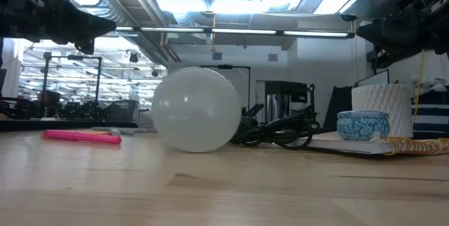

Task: Screw lightbulb
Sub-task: Return to Home Position

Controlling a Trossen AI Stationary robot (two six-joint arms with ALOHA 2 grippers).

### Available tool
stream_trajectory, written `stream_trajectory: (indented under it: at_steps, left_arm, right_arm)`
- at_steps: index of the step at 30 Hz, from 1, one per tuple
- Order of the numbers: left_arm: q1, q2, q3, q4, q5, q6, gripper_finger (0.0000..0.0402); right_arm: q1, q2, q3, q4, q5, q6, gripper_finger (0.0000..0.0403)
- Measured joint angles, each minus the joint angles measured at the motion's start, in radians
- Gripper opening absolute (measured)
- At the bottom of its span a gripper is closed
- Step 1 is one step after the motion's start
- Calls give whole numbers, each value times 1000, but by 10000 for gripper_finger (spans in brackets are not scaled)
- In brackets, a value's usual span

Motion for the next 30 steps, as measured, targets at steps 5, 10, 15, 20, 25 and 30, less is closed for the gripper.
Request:
stream_trajectory:
  at_steps: [5, 10, 15, 20, 25, 30]
  left_arm:
    - [0, 0, 0, 0, 0, 0, 0]
    - [0, 0, 0, 0, 0, 0, 0]
    - [0, 0, 0, 0, 0, 0, 0]
    - [0, 0, 0, 0, 0, 0, 0]
    - [0, 0, 0, 0, 0, 0, 0]
    - [0, 0, 0, 0, 0, 0, 0]
  right_arm:
    - [0, 0, 0, -1, 0, 0, 12]
    - [0, 0, 0, -1, 0, 0, 12]
    - [0, 0, 0, 2, 0, 0, 12]
    - [0, 0, 0, 6, 1, 0, 12]
    - [0, 0, 0, 10, 1, 0, 12]
    - [0, 0, 0, 14, 1, 0, 12]
